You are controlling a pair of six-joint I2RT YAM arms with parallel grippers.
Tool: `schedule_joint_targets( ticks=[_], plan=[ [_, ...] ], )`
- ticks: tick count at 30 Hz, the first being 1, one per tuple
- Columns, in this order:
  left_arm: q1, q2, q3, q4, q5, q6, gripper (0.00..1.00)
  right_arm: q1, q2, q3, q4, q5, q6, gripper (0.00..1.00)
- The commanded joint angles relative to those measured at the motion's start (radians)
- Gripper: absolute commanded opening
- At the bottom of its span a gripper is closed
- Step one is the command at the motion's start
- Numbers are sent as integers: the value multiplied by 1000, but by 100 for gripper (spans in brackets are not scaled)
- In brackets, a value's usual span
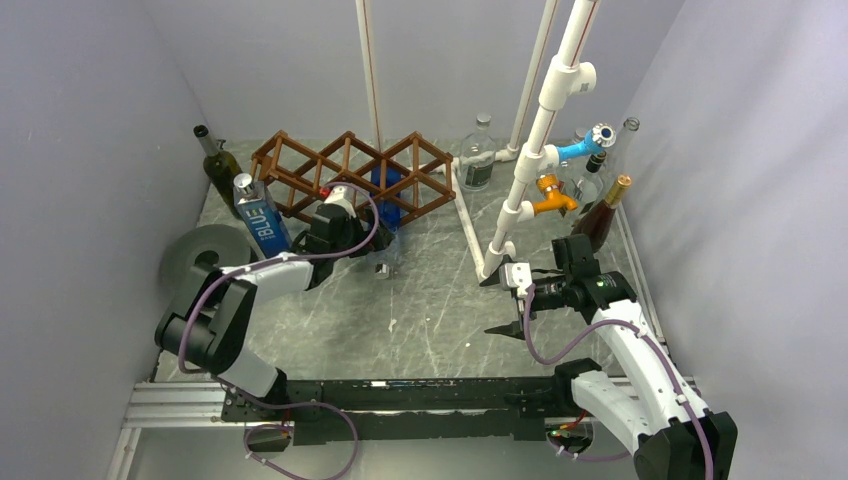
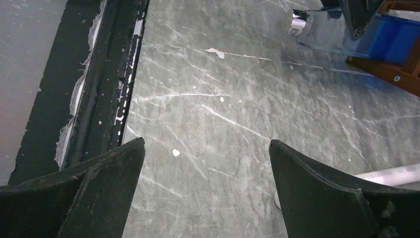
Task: Take the wine bottle off the wine rack
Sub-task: Pick up the wine bottle from the wine rack.
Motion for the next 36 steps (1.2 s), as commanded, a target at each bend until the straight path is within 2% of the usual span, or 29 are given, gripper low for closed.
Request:
schedule_joint_targets(
  ticks=[1, 8, 30, 33, 36],
  plan=[
    [8, 36, 36, 88, 55, -33, 94, -4, 2, 2, 14, -10, -33, 99],
    [15, 92, 49, 134, 103, -55, 87, -4, 4, 1, 13, -8, -35, 99],
    [36, 171, 36, 254, 191, -110, 81, -4, 5, 0, 9, -5, -43, 99],
    [36, 170, 32, 261, 199, -115, 75, -4, 4, 1, 9, -3, -44, 99],
    [36, 159, 29, 256, 201, -110, 64, -4, 3, 0, 8, -3, -44, 99]
  ],
)
